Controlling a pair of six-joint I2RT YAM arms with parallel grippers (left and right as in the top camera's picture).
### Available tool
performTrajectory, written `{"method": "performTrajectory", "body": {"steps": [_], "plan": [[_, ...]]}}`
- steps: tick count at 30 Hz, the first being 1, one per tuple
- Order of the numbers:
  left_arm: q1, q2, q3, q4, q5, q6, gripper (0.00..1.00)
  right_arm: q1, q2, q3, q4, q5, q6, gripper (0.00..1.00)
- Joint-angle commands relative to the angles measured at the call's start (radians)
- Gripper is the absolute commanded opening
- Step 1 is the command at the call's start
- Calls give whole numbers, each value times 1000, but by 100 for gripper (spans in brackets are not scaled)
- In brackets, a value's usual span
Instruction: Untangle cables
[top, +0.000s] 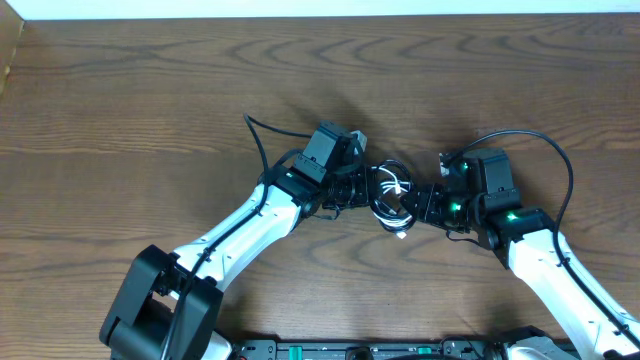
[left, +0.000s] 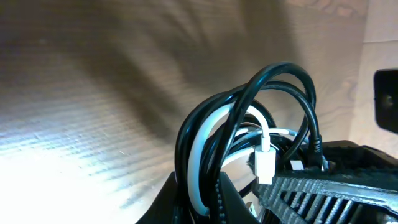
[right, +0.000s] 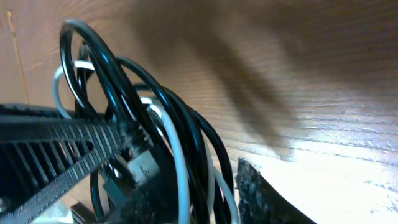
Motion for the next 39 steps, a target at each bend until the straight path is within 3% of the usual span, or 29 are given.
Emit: {"method": "performTrajectory", "body": {"steps": [1,5,8,14,16,18,19,26,30,33,34,39], "plan": [[-2,-6,-6,8,65,-102,7,11,6,18,2,13,33,30],[-2,-6,-6,8,69,-110,7,11,6,18,2,13,39,10],[-1,-6,-6,9,69,-110,7,11,6,18,-7,13,39,1],[-1,-6,-6,60,69,-110,8,12,6,18,-50,14,2,1],[-1,-6,-6,92,69,-110,16,13,6,18,-61,14,-39,1],[-1,-6,-6,140,65,-109,35,16,6,18,-70,13,-79,1],[-1,-6,-6,148,64,-109,39,19,6,18,-70,13,-90,1],[-2,-6,-6,156,57,-101,42,63,6,18,-63,13,-127,1],[-2,-6,-7,109,57,-43,40,69,6,18,-50,19,-127,1],[-1,-6,-7,79,57,-3,20,69,6,18,-55,51,-127,1],[-1,-6,-6,79,57,5,9,69,6,18,-61,73,-126,1],[58,-16,-6,89,58,4,8,69,6,18,-103,100,-127,1]]}}
